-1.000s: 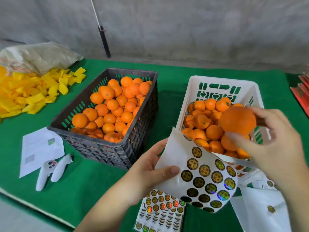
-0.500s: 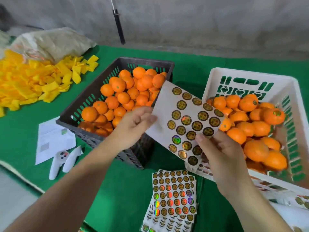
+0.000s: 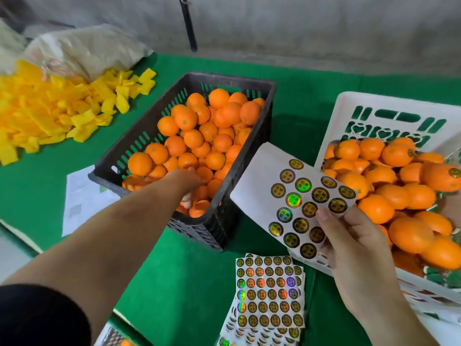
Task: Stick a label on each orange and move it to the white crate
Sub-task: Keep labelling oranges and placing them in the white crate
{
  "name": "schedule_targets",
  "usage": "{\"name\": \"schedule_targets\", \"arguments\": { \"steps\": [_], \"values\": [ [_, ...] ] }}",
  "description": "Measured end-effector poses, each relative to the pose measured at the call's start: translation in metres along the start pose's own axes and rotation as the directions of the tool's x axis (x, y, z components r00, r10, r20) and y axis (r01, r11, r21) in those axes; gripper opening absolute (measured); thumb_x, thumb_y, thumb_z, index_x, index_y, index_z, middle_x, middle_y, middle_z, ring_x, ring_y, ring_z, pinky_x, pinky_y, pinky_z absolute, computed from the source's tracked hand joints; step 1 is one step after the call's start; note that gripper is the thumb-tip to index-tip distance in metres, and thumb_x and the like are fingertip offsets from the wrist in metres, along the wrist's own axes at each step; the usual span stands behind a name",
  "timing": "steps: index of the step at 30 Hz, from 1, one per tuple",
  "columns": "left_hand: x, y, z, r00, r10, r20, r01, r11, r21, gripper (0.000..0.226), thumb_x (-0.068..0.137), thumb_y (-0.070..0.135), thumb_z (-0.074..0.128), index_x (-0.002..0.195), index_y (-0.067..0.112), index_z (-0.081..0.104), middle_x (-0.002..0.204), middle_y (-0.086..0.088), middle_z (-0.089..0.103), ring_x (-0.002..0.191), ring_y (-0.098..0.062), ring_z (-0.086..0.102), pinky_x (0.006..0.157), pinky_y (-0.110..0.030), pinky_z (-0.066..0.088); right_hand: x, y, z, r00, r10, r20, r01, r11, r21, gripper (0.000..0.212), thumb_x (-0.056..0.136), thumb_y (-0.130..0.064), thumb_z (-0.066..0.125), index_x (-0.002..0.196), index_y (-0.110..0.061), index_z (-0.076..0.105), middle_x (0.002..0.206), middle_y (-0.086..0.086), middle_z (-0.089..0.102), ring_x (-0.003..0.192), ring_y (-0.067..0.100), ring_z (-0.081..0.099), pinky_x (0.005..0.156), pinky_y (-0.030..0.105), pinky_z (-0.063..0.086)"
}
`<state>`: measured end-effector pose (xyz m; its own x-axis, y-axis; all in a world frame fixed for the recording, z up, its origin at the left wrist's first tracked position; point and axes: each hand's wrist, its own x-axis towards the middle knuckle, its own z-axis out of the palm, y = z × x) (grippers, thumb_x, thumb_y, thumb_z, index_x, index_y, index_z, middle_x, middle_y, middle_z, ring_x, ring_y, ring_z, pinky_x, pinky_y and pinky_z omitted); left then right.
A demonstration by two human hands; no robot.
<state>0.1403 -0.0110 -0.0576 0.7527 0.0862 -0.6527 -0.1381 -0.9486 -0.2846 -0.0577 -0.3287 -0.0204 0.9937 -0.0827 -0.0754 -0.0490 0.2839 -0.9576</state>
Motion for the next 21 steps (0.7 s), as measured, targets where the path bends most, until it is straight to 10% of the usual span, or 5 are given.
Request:
{"name": "schedule_targets", "arguments": {
  "steps": [4, 8, 10, 17, 21],
  "values": [
    [-0.044, -0.014, -0.015, 0.917, -0.027, -0.399, -0.203, 0.828, -0.522, 0.056, 0.077, 0.043, 0.081, 0.118, 0.018, 0.053, 0.111, -0.006, 0.054, 0.106, -0.028, 0.059, 0.076, -0.043, 0.052, -0.011, -0.007, -0.006, 0.998, 0.016, -0.064, -0.015, 1.0, 0.019, 0.037, 0.086, -0.039, 0.072, 0.12, -0.026, 0.075, 0.122, 0.007, 0.077, 0.117, 0.031, 0.073, 0.089, 0.052, 0.061],
    [-0.124, 0.006, 0.0, 0.887, 0.016, -0.461, -0.436, -0.295, -0.85, 0.081, 0.064, 0.051, 0.094, 0.132, 0.025, 0.056, 0.133, -0.012, 0.067, 0.106, -0.023, 0.072, 0.081, -0.032, 0.061, -0.024, -0.017, -0.004, 0.997, -0.023, -0.076, 0.027, 0.998, 0.056, 0.038, 0.085, -0.038, 0.071, 0.122, -0.03, 0.076, 0.123, 0.005, 0.077, 0.115, 0.027, 0.074, 0.085, 0.045, 0.063],
    [-0.156, 0.029, 0.017, 0.783, 0.203, -0.588, -0.382, -0.589, -0.712, 0.094, 0.063, 0.05, 0.097, 0.143, 0.02, 0.056, 0.144, -0.015, 0.062, 0.121, -0.031, 0.067, 0.094, -0.042, 0.06, -0.032, -0.023, -0.004, 0.997, -0.035, -0.067, 0.039, 0.998, 0.052, 0.035, 0.086, -0.036, 0.07, 0.12, -0.03, 0.077, 0.124, 0.005, 0.077, 0.115, 0.027, 0.074, 0.088, 0.047, 0.063],
    [-0.188, 0.081, 0.077, 0.601, 0.293, -0.743, -0.333, -0.754, -0.567, 0.082, 0.081, 0.028, 0.09, 0.152, 0.017, 0.049, 0.136, -0.015, 0.065, 0.128, -0.035, 0.061, 0.105, -0.05, 0.052, -0.065, -0.041, -0.018, 0.996, -0.082, 0.022, 0.083, 0.993, -0.08, 0.045, 0.094, -0.023, 0.067, 0.134, -0.043, 0.064, 0.124, 0.001, 0.077, 0.114, 0.023, 0.074, 0.084, 0.035, 0.064],
    [-0.19, 0.1, 0.099, 0.542, 0.405, -0.736, -0.294, -0.73, -0.618, 0.061, 0.105, 0.008, 0.059, 0.158, 0.0, 0.028, 0.148, -0.026, 0.051, 0.139, -0.049, 0.046, 0.114, -0.076, 0.026, -0.086, -0.043, -0.005, 0.887, -0.434, -0.159, 0.25, 0.739, -0.625, 0.057, 0.093, -0.033, 0.075, 0.14, -0.035, 0.045, 0.135, -0.008, 0.046, 0.122, 0.02, 0.058, 0.099, 0.028, 0.053]
  ]
}}
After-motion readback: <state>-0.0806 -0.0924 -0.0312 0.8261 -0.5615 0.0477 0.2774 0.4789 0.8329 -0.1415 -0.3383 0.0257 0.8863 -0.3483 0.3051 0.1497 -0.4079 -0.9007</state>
